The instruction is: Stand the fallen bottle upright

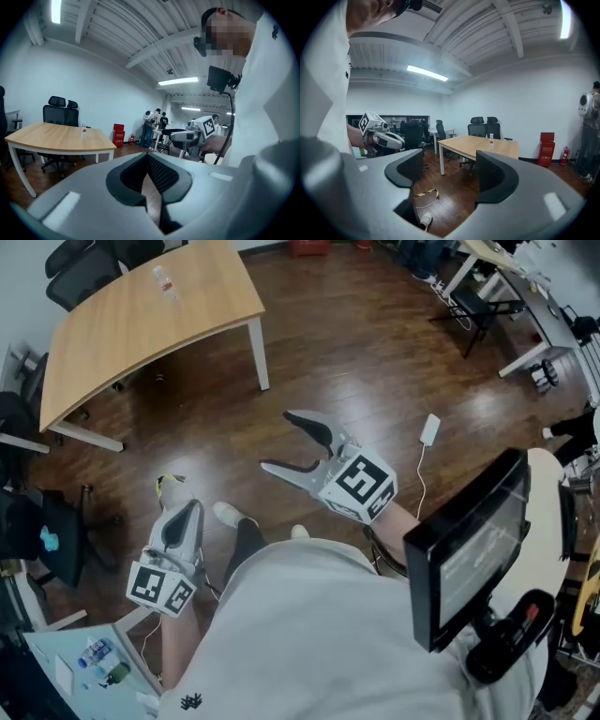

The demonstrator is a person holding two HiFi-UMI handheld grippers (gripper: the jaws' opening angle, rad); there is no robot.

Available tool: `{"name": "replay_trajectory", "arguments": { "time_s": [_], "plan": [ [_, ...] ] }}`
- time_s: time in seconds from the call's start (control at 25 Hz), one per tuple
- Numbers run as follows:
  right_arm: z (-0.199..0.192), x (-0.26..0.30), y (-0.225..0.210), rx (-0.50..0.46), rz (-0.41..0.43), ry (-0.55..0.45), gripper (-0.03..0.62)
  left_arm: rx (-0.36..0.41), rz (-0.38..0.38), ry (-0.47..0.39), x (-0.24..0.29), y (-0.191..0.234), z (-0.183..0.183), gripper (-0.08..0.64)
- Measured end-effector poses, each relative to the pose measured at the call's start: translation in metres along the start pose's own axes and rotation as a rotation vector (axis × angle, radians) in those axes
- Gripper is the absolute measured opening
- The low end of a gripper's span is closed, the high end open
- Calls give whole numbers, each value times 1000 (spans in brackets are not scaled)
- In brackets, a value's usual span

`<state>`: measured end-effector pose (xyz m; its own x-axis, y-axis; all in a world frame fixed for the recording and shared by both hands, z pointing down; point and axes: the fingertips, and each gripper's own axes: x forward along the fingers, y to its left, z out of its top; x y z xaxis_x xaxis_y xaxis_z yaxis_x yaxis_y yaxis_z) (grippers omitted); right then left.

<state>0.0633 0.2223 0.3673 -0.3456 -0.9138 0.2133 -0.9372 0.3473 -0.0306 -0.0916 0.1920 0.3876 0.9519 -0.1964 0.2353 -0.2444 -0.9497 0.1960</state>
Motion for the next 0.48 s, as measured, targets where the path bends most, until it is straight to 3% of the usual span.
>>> {"name": "replay_trajectory", "arguments": {
  "time_s": [0.48],
  "plan": [
    [3, -42, 9, -36, -19, 1, 348, 54, -64, -12, 18, -40, 11, 0]
  ]
}}
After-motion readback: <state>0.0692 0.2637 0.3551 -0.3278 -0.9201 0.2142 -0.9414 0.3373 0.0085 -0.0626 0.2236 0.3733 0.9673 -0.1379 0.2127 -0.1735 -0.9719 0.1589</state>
